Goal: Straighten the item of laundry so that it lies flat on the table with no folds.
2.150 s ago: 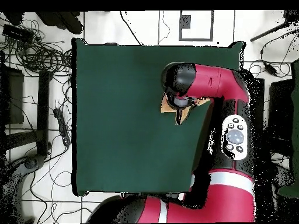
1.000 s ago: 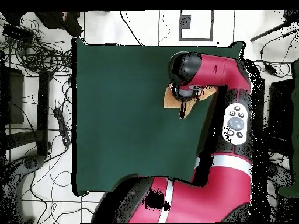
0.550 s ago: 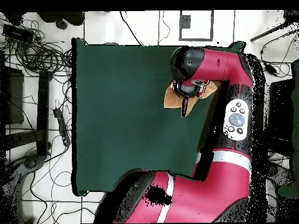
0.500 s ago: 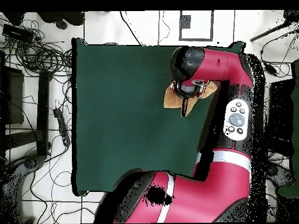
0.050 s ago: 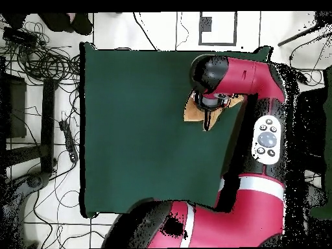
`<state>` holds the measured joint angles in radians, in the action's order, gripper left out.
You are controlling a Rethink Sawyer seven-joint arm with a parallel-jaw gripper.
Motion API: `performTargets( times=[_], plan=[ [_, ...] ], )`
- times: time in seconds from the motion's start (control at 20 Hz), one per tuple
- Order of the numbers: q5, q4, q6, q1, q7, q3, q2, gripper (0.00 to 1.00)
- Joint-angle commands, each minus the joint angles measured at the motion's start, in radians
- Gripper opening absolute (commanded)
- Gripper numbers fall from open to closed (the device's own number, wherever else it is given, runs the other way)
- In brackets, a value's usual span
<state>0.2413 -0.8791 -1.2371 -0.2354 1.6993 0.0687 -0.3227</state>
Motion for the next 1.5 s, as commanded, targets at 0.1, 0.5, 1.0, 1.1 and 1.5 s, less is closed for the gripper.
performTargets(
  times=[0.1, 0.5, 1.0, 1.1, 1.5],
  plan=[
    [0.091, -0.301, 0.138, 0.013, -0.212, -0.048, -0.120, 1.00],
    [0.199, -0.490, 0.318, 0.007, -0.167, -0.052, -0.199, 1.00],
    [0.229, -0.486, 0.304, -0.010, -0.108, -0.076, -0.193, 1.00],
    [0.217, -0.474, 0.281, -0.020, -0.113, -0.090, -0.185, 1.00],
    [0.161, -0.443, 0.265, -0.061, -0.097, -0.138, -0.163, 1.00]
  ],
)
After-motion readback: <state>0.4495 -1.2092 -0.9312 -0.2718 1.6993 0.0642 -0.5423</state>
